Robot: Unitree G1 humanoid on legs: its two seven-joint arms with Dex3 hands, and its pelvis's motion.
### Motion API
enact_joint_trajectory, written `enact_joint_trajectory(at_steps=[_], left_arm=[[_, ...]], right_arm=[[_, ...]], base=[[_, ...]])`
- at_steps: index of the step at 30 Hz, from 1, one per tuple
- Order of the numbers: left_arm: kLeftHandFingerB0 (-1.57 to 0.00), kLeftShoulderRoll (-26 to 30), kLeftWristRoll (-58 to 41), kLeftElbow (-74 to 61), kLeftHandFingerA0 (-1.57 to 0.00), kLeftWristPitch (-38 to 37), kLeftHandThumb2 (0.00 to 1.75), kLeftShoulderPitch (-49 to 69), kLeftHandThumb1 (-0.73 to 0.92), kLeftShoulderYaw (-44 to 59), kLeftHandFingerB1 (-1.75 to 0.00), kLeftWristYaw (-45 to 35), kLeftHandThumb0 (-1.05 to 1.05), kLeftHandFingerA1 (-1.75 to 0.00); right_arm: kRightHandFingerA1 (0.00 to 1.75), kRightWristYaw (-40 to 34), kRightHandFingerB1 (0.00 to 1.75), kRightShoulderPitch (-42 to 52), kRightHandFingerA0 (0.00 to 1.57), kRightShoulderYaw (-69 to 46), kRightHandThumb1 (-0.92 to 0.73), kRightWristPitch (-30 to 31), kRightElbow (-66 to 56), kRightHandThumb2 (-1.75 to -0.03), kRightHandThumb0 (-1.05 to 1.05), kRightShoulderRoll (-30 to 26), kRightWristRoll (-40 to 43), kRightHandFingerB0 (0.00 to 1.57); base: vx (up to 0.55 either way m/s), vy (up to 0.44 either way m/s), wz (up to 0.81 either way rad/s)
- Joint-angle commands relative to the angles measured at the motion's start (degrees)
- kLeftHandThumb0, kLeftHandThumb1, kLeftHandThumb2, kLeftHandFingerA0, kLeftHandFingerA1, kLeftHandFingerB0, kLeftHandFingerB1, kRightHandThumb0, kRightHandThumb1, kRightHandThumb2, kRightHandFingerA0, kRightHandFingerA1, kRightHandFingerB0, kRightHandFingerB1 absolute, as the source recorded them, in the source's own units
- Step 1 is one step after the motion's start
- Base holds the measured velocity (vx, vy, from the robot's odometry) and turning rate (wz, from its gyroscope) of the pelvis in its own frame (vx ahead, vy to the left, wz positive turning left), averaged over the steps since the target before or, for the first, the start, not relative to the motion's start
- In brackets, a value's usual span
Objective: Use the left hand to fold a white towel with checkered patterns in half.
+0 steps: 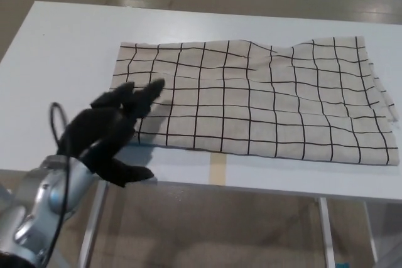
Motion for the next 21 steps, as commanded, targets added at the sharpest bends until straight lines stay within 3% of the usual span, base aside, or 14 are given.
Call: enact_joint_trajectory(at_steps=[1, 12, 13, 14, 15, 21], left_arm=[[0.0, 1.5, 15.9, 8.5, 0.0, 8.5, 0.54, -5.4, 0.48, -10.2, -0.04, 5.1, -0.41, 0.0], [0.0, 1.9, 18.1, 13.3, 0.0, 9.3, 0.56, -9.5, 0.53, -17.5, -0.14, 11.8, -0.29, -0.03], [0.0, 1.7, 18.1, 13.8, 0.0, 9.1, 0.73, -9.9, 0.46, -17.8, -0.17, 13.1, -0.28, -0.05], [0.0, 1.7, 18.1, 14.3, 0.0, 8.9, 0.73, -10.2, 0.46, -18.1, -0.17, 14.1, -0.28, -0.05], [0.0, 1.4, 17.8, 14.9, 0.0, 8.7, 0.56, -10.5, 0.54, -18.2, -0.21, 15.5, -0.22, -0.12], [-0.01, 0.1, 17.7, 18.3, 0.0, 9.0, 0.56, -11.4, 0.53, -19.7, -0.25, 21.3, -0.24, -0.17]], right_arm=[[0.31, 0.5, 0.28, 2.2, 0.2, 0.1, -0.67, -0.1, -1.1, -0.62, -0.43, -0.3, 0.3, 0.14], [0.3, 1.3, 0.28, 3.7, 0.2, 0.0, -0.67, 0.1, -1.9, -0.61, -0.42, -0.2, 1.1, 0.16], [0.3, 1.4, 0.28, 3.8, 0.2, 0.0, -0.67, 0.2, -2.0, -0.61, -0.42, -0.2, 1.1, 0.16], [0.3, 1.4, 0.28, 3.9, 0.2, 0.0, -0.67, 0.3, -2.1, -0.61, -0.42, -0.2, 1.1, 0.16], [0.3, 1.6, 0.28, 4.1, 0.2, 0.0, -0.67, 0.5, -2.3, -0.61, -0.42, -0.2, 1.1, 0.16], [0.3, 3.0, 0.28, 5.3, 0.2, -0.1, -0.67, 1.1, -3.6, -0.61, -0.41, -0.1, 2.2, 0.16]], base=[[0.0, 0.0, 0.0], [0.0, 0.0, 0.0], [0.0, 0.0, 0.0], [0.0, 0.0, 0.0], [0.0, 0.0, 0.0], [0.0, 0.0, 0.0]])
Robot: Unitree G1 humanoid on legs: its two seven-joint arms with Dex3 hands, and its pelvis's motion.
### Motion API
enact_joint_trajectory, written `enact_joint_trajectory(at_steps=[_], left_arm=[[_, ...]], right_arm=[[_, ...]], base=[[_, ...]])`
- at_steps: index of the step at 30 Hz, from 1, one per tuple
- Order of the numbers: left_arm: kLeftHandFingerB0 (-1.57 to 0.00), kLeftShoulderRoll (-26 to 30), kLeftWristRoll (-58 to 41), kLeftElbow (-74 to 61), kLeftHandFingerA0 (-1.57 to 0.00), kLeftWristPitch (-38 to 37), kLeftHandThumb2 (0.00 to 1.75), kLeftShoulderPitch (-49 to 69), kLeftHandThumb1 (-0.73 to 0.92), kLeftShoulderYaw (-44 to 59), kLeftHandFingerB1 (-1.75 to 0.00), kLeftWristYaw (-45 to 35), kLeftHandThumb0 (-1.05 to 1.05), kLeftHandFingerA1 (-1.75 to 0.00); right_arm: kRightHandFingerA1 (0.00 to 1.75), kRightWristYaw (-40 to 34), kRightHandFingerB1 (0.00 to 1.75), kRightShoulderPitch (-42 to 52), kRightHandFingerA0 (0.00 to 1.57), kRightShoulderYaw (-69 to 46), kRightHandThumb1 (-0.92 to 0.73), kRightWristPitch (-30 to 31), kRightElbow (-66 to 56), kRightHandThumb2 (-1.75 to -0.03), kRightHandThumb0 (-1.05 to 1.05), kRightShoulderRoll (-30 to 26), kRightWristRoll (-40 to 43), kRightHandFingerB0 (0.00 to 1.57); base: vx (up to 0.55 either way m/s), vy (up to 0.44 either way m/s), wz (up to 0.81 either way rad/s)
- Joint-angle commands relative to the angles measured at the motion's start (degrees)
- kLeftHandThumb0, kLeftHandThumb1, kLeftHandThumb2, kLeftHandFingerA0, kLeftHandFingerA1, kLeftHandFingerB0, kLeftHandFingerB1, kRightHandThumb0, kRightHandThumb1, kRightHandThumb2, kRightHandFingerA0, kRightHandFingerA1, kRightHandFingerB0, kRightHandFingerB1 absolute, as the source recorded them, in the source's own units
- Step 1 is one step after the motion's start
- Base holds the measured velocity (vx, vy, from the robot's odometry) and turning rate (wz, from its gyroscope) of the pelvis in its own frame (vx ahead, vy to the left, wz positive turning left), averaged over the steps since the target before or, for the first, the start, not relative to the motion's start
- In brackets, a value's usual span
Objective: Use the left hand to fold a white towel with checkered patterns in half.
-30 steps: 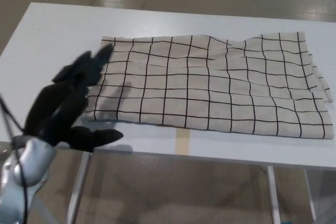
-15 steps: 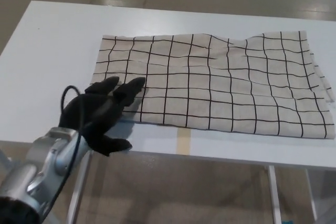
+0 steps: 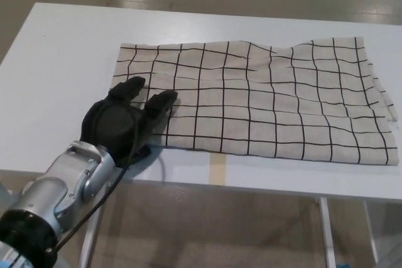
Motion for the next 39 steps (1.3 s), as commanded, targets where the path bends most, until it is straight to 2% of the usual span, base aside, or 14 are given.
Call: enact_joint_trajectory(at_steps=[1, 4, 11, 12, 17, 20, 22, 23, 24, 25, 26, 31, 37, 39], left_arm=[[-0.01, -0.9, 3.5, 3.5, 0.0, 1.5, 0.56, 0.4, 0.53, -2.2, -0.25, 6.8, -0.24, -0.17], [-0.02, -2.7, 4.4, 6.8, -0.02, 2.7, 0.7, -1.1, 0.44, -3.5, -0.24, 9.3, -0.3, -0.14], [0.0, -6.4, 5.5, 17.7, 0.0, 5.0, 0.55, -3.6, 0.51, -7.1, -0.17, 11.4, -0.33, -0.19], [0.0, -7.3, 5.8, 19.7, 0.0, 6.1, 0.7, -4.0, 0.3, -8.2, -0.27, 11.1, -0.38, -0.22], [0.0, -10.7, 5.3, 25.1, 0.0, 8.9, 0.7, -4.7, 0.31, -10.6, -0.27, 9.4, -0.41, -0.2], [-0.03, -13.3, 5.1, 28.2, 0.0, 11.1, 0.75, -4.7, 0.32, -11.5, -0.43, 8.7, -0.4, -0.4], [-0.14, -14.0, 4.9, 29.2, -0.15, 11.7, 0.63, -4.7, 0.46, -11.8, -0.34, 8.7, -0.48, -0.34], [-0.57, -14.8, 4.5, 30.5, -0.55, 12.5, 0.55, -4.7, 0.49, -12.0, -0.5, 8.0, -0.4, -0.71], [-0.57, -15.2, 4.4, 31.2, -0.55, 12.9, 0.55, -4.6, 0.49, -12.1, -0.5, 7.5, -0.4, -0.71], [-0.94, -15.7, 3.9, 31.9, -0.79, 13.2, 0.55, -4.4, 0.5, -11.9, -0.77, 6.6, -0.36, -1.41], [-0.95, -16.4, 2.9, 32.7, -0.79, 13.2, 0.59, -4.1, 0.52, -11.4, -0.67, 5.7, -0.36, -1.57], [-0.81, -15.4, 1.2, 32.8, -0.77, 11.3, 0.56, -3.7, 0.49, -9.9, -0.52, 6.8, -0.42, -1.59], [-0.87, -10.9, -2.0, 31.1, -0.66, 6.5, 0.53, -2.2, 0.56, -5.9, -0.96, 10.9, -0.23, -1.7], [-0.56, -8.3, -4.5, 30.2, -0.69, 3.7, 0.53, -1.1, 0.61, -2.6, -1.66, 13.5, -0.18, -1.75]], right_arm=[[0.3, 1.8, 0.28, 1.4, 0.2, -0.2, -0.67, 1.1, -1.3, -0.61, -0.41, -0.1, 1.7, 0.16], [0.35, 2.2, 0.34, 1.4, 0.15, -0.4, -0.62, 1.2, -1.5, -0.71, -0.47, 0.1, 2.2, 0.15], [0.35, 2.0, 0.34, 2.4, 0.15, 0.0, -0.62, 1.4, -2.4, -0.71, -0.46, 0.2, 1.7, 0.15], [0.34, 2.2, 0.34, 2.8, 0.15, 0.1, -0.63, 1.7, -3.0, -0.71, -0.45, 0.2, 1.8, 0.15], [0.34, 2.8, 0.33, 3.6, 0.16, 0.4, -0.64, 2.4, -4.6, -0.69, -0.45, 0.2, 1.9, 0.15], [0.34, 3.1, 0.33, 3.8, 0.16, 0.2, -0.64, 2.6, -4.9, -0.69, -0.45, -0.1, 2.2, 0.15], [0.34, 3.2, 0.33, 4.0, 0.16, 0.2, -0.64, 2.7, -5.1, -0.69, -0.46, -0.1, 2.3, 0.15], [0.34, 3.3, 0.33, 4.3, 0.16, 0.2, -0.64, 2.7, -5.4, -0.69, -0.45, 0.0, 2.3, 0.15], [0.34, 3.4, 0.33, 4.3, 0.16, 0.2, -0.64, 2.7, -5.5, -0.69, -0.45, 0.1, 2.4, 0.15], [0.34, 3.4, 0.33, 4.4, 0.16, 0.2, -0.64, 2.8, -5.7, -0.69, -0.45, 0.2, 2.4, 0.15], [0.34, 3.3, 0.33, 4.4, 0.16, 0.2, -0.64, 3.1, -6.0, -0.69, -0.45, 0.2, 2.3, 0.15], [0.34, 2.6, 0.33, 3.9, 0.16, 0.1, -0.64, 3.7, -6.4, -0.69, -0.46, 0.1, 1.7, 0.15], [0.35, 3.3, 0.33, 3.5, 0.15, 0.0, -0.64, 3.4, -5.7, -0.71, -0.46, 0.3, 2.4, 0.14], [0.35, 3.6, 0.33, 3.7, 0.17, -0.2, -0.64, 3.8, -5.9, -0.7, -0.46, 0.5, 3.0, 0.16]], base=[[0.0, 0.0, 0.0], [0.0, 0.0, 0.0], [0.0, 0.0, 0.0], [0.0, 0.0, 0.0], [0.0, 0.0, 0.0], [0.0, 0.0, 0.0], [0.0, 0.0, 0.0], [0.0, 0.0, 0.0], [0.0, 0.0, 0.0], [0.0, 0.0, 0.0], [0.0, 0.0, 0.0], [0.0, 0.0, 0.0], [0.0, 0.0, 0.0], [0.0, 0.0, 0.0]])
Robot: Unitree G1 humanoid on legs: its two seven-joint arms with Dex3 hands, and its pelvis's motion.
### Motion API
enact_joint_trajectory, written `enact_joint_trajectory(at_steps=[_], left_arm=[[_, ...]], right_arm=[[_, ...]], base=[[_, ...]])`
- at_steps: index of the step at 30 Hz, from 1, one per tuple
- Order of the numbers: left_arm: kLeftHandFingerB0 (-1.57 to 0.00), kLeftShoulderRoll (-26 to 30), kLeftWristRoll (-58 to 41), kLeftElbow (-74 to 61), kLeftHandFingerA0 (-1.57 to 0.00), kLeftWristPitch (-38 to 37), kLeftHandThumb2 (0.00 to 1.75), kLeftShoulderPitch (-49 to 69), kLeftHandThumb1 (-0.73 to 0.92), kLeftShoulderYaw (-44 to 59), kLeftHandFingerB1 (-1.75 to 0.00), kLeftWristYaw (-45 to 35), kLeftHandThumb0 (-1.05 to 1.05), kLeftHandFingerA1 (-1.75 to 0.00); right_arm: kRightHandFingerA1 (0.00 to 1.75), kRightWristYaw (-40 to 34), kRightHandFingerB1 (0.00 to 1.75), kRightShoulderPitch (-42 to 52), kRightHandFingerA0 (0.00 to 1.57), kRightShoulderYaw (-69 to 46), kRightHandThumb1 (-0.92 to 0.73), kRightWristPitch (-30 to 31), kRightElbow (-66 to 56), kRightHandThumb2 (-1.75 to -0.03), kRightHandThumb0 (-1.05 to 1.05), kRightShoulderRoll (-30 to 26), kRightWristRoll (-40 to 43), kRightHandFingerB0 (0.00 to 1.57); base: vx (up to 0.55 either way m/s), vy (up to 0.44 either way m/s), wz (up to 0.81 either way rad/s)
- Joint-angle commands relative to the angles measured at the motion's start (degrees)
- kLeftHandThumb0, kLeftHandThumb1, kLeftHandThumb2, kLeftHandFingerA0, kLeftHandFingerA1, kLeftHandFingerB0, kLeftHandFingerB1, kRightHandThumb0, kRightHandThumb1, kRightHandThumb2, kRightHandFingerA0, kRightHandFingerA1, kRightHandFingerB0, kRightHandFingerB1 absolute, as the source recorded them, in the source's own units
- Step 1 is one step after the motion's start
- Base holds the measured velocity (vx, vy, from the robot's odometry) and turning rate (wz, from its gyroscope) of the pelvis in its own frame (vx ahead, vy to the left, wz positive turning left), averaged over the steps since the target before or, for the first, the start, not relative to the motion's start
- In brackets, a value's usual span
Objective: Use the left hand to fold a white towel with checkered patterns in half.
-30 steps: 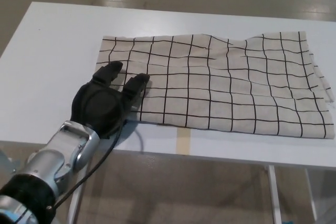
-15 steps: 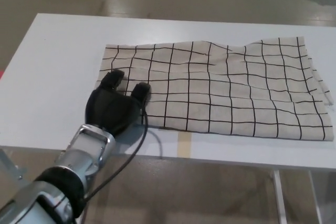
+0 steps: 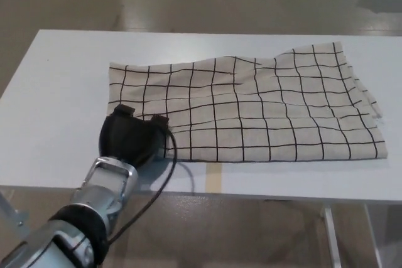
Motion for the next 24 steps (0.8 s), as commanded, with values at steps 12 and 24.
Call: enact_joint_trajectory(at_steps=[12, 24], left_arm=[[-0.54, 19.9, -7.8, -0.6, -0.7, -15.7, 0.53, 4.8, 0.69, 10.2, -1.75, 4.1, -0.12, -1.75], [-0.57, 29.9, -2.2, -2.1, -0.73, -19.9, 0.58, -2.4, 0.66, 5.4, -1.72, 10.2, -0.13, -1.75]], right_arm=[[0.36, -0.2, 0.35, 0.0, 0.19, -0.2, -0.64, 2.1, -0.5, -0.72, -0.47, 0.1, 0.1, 0.18], [0.36, -0.7, 0.35, -1.5, 0.19, -0.4, -0.64, 1.8, -0.4, -0.72, -0.47, 0.0, -0.1, 0.19]], base=[[0.0, 0.0, 0.0], [0.0, 0.0, 0.0]])
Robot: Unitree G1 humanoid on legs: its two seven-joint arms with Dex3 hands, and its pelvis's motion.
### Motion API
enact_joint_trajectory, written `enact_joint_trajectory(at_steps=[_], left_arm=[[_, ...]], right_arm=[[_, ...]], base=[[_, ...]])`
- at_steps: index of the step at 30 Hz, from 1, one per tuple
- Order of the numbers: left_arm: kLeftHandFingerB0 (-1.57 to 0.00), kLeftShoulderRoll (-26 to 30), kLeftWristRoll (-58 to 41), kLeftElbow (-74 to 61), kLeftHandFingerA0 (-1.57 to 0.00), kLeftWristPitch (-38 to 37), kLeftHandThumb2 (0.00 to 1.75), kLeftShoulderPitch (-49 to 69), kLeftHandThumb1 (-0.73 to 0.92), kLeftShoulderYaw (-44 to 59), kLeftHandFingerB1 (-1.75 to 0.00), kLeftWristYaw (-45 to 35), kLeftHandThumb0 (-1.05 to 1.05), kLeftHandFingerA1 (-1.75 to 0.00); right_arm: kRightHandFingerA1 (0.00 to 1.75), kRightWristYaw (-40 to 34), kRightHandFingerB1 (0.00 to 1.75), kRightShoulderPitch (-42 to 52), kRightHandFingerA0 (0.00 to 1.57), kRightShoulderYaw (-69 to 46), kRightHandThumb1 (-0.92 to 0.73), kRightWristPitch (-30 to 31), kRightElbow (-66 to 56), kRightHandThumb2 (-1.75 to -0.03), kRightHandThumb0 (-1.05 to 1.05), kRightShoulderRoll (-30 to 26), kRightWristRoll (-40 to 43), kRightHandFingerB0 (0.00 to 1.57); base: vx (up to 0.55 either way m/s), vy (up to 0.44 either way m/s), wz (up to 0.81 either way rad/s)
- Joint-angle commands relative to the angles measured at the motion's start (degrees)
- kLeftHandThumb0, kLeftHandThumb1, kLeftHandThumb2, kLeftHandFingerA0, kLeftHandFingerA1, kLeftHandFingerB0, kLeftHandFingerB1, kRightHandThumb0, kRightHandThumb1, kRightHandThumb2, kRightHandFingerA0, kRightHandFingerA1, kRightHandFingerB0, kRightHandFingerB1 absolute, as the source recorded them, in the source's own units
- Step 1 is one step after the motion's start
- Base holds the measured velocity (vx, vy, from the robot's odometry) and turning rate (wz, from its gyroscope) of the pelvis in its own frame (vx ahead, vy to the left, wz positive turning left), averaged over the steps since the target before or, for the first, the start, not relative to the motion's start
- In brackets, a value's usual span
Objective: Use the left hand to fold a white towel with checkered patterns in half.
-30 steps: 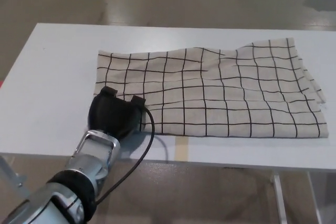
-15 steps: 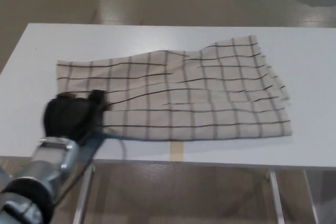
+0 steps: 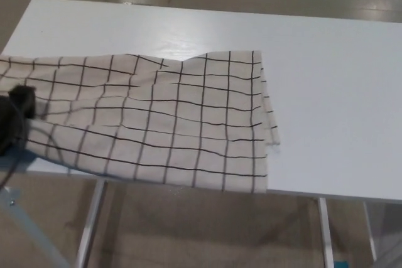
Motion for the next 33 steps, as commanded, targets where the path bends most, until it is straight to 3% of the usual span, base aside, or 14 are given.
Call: enact_joint_trajectory(at_steps=[1, 7, 8, 9, 12, 13, 23, 24, 25, 26, 27, 28, 29, 33], left_arm=[[-0.57, 3.0, 6.2, -1.2, -0.73, -0.3, 0.58, -5.0, 0.66, -4.4, -1.72, 4.0, -0.13, -1.75], [-0.61, 1.2, 6.9, -4.4, -0.76, 1.1, 0.53, -12.8, 0.57, -5.7, -1.68, 5.0, -0.14, -1.75], [-0.92, 0.6, 6.4, -6.9, -1.12, 0.5, 0.7, -14.3, 0.38, -4.8, -1.3, 6.4, -0.25, -1.45], [-0.9, 0.6, 6.2, -8.4, -1.13, 0.0, 0.72, -14.8, 0.4, -4.3, -1.24, 7.2, -0.26, -1.44], [-0.92, 0.8, 4.8, -13.2, -1.13, -1.4, 0.7, -15.3, 0.38, -2.2, -1.32, 8.0, -0.26, -1.45], [-0.72, 0.8, 3.6, -17.0, -0.79, -1.9, 0.55, -15.7, 0.55, -0.5, -1.59, 7.3, -0.15, -1.75], [-0.72, -3.0, 5.3, -44.8, -0.91, 1.5, 0.59, -13.7, 0.66, 4.6, -1.64, 1.9, -0.09, -1.75], [-0.74, -3.9, 5.8, -47.7, -0.92, 0.9, 0.59, -13.0, 0.63, 4.0, -1.62, 0.7, -0.09, -1.75], [-0.85, -4.4, 5.9, -49.8, -0.95, 0.1, 0.61, -12.4, 0.61, 3.4, -1.43, -0.2, -0.08, -1.72], [-0.85, -4.7, 6.0, -51.3, -0.95, -0.4, 0.61, -11.8, 0.61, 3.1, -1.43, -1.0, -0.08, -1.72], [-1.01, -5.5, 6.5, -53.6, -1.01, -0.8, 0.59, -10.8, 0.61, 2.3, -1.05, -1.8, -0.11, -1.66], [-1.01, -6.3, 7.1, -55.2, -1.01, -1.0, 0.59, -9.9, 0.61, 1.5, -1.05, -2.2, -0.11, -1.66], [-0.96, -7.6, 8.1, -56.5, -1.05, -2.4, 0.62, -8.5, 0.52, -0.3, -0.6, -1.7, -0.3, -1.63], [-0.87, -9.8, 10.9, -56.9, -1.04, -3.6, 0.59, -6.0, 0.43, -3.7, -0.56, -1.2, -0.34, -1.63]], right_arm=[[0.36, -0.7, 0.35, -0.3, 0.19, -0.3, -0.64, 0.0, 0.1, -0.72, -0.47, 0.0, 0.1, 0.19], [0.36, -0.5, 0.36, -0.2, 0.2, -0.5, -0.64, -0.2, 0.0, -0.72, -0.47, 0.3, 0.5, 0.2], [0.31, -0.5, 0.3, 0.0, 0.24, -0.5, -0.67, -0.5, 0.0, -0.61, -0.41, 0.4, 0.6, 0.21], [0.36, -0.5, 0.36, 0.1, 0.2, -0.5, -0.64, -0.6, -0.1, -0.72, -0.47, 0.4, 0.6, 0.2], [0.31, -0.5, 0.3, 0.3, 0.24, -0.6, -0.67, -0.6, -0.6, -0.61, -0.41, 0.5, 0.5, 0.22], [0.36, -0.8, 0.36, 0.3, 0.2, -0.5, -0.64, -0.5, -0.9, -0.72, -0.47, 0.6, 0.3, 0.2], [0.37, -1.0, 0.36, 0.1, 0.21, -0.4, -0.64, -0.1, -1.2, -0.72, -0.46, 0.0, -0.3, 0.2], [0.31, -0.7, 0.31, 0.3, 0.24, -0.4, -0.67, 0.0, -1.3, -0.61, -0.4, 0.1, 0.0, 0.25], [0.31, -0.4, 0.31, 0.4, 0.25, -0.4, -0.67, 0.1, -1.4, -0.61, -0.4, 0.1, 0.2, 0.25], [0.31, -0.3, 0.31, 0.4, 0.25, -0.4, -0.67, 0.1, -1.4, -0.61, -0.4, 0.2, 0.3, 0.25], [0.32, -0.1, 0.31, 0.6, 0.26, -0.3, -0.67, 0.2, -1.6, -0.61, -0.39, 0.3, 0.5, 0.26], [0.32, -0.1, 0.31, 0.8, 0.26, -0.3, -0.67, 0.3, -1.8, -0.61, -0.39, 0.4, 0.6, 0.26], [0.32, 0.0, 0.31, 1.0, 0.26, -0.3, -0.67, 0.3, -1.9, -0.61, -0.39, 0.5, 0.7, 0.26], [0.32, -0.1, 0.32, 0.7, 0.26, -0.3, -0.67, 0.3, -1.9, -0.61, -0.39, 0.6, 0.7, 0.27]], base=[[0.0, 0.0, 0.0], [0.0, 0.0, 0.0], [0.0, 0.0, 0.0], [0.0, 0.0, 0.0], [0.0, 0.0, 0.0], [0.0, 0.0, 0.0], [0.0, 0.0, 0.0], [0.0, 0.0, 0.0], [0.0, 0.0, 0.0], [0.0, 0.0, 0.0], [0.0, 0.0, 0.0], [0.0, 0.0, 0.0], [0.0, 0.0, 0.0], [0.0, 0.0, 0.0]])
